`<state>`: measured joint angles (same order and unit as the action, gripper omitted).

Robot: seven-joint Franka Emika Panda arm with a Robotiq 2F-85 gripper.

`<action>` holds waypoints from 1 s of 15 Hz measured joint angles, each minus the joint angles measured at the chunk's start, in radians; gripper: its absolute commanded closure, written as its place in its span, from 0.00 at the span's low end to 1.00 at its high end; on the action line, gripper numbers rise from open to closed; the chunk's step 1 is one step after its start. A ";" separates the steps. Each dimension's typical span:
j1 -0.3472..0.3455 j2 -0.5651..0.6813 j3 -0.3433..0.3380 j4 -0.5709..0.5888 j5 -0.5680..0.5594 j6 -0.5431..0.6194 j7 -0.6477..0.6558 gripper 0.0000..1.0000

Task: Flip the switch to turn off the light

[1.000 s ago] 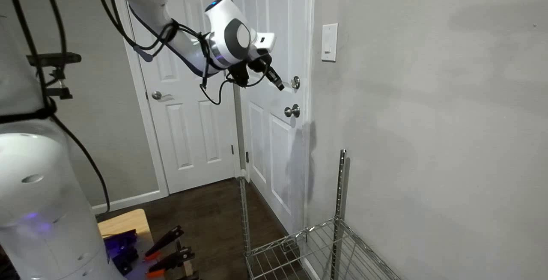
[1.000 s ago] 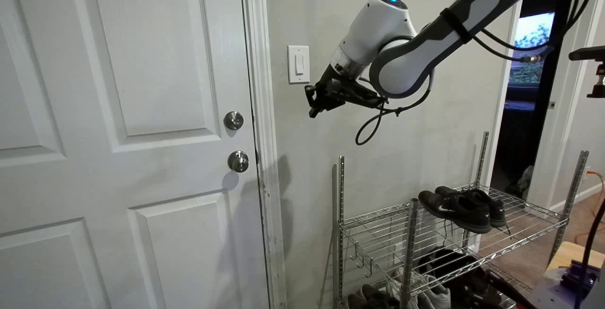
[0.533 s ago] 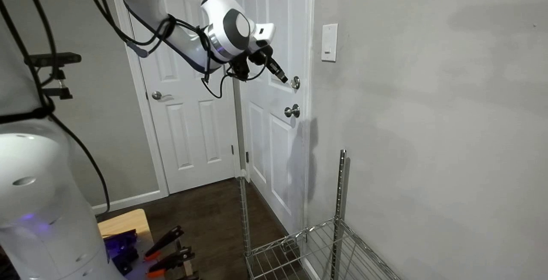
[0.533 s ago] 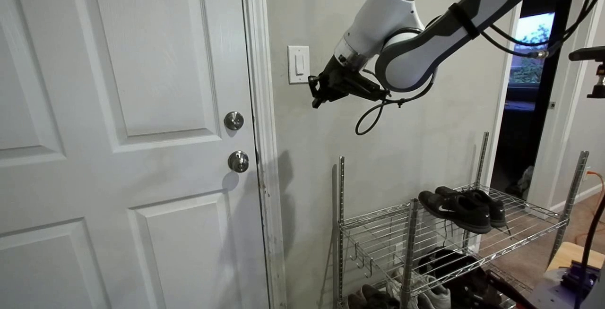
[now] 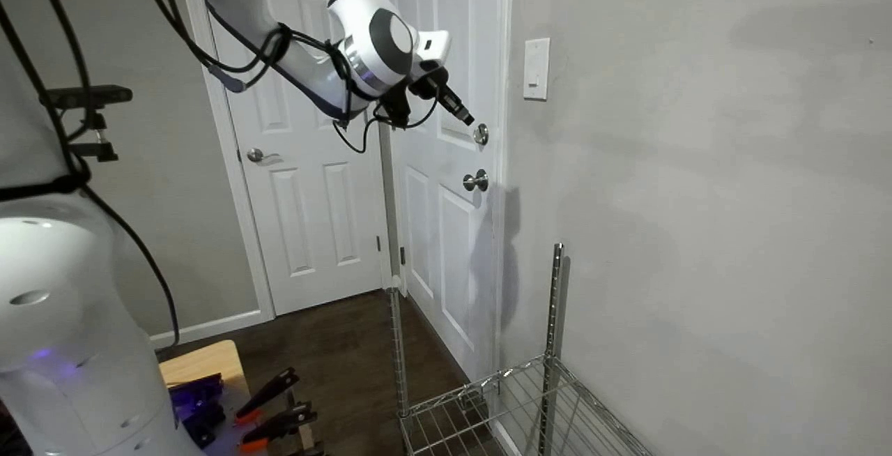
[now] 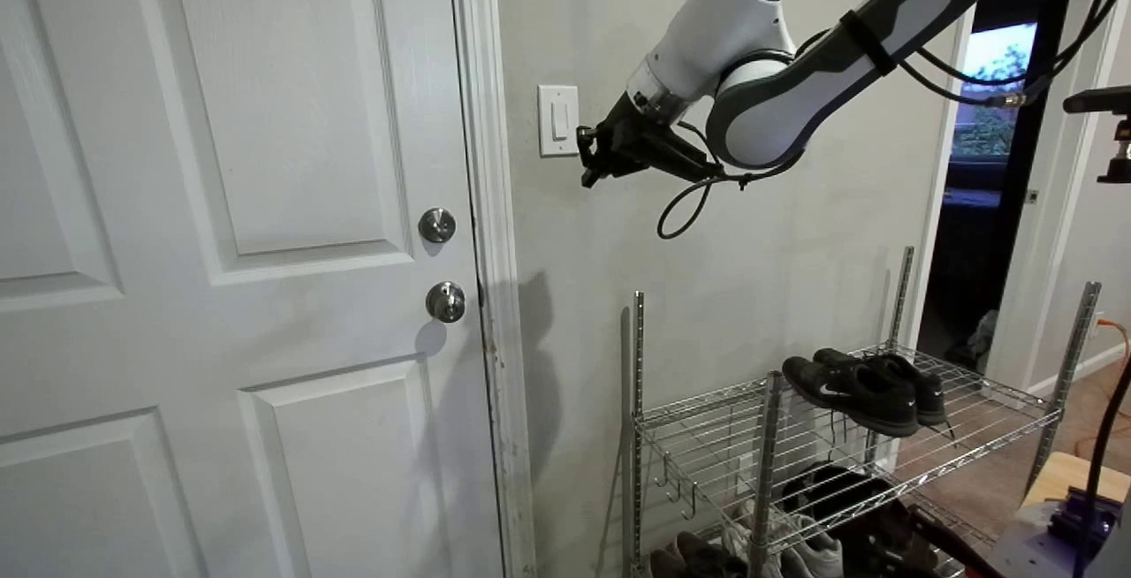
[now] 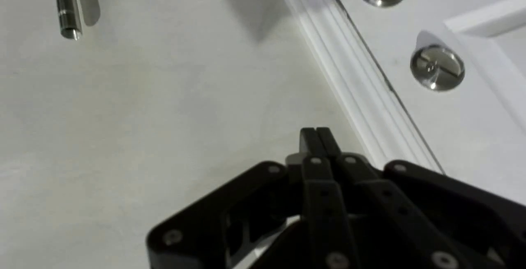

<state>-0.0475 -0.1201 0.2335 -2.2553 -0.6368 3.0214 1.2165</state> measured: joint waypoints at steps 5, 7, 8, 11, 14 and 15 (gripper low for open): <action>-0.144 0.005 0.049 0.104 -0.378 0.031 0.332 0.96; -0.151 0.020 0.064 0.131 -0.476 0.031 0.401 0.96; -0.151 0.030 0.073 0.141 -0.519 0.031 0.432 0.97; -0.151 0.061 0.093 0.181 -0.657 0.031 0.537 0.96; -0.147 0.087 0.103 0.239 -0.826 0.006 0.669 0.96; -0.144 0.095 0.107 0.260 -0.882 -0.015 0.713 0.96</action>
<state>-0.1916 -0.0250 0.3404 -1.9954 -1.5185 3.0065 1.9297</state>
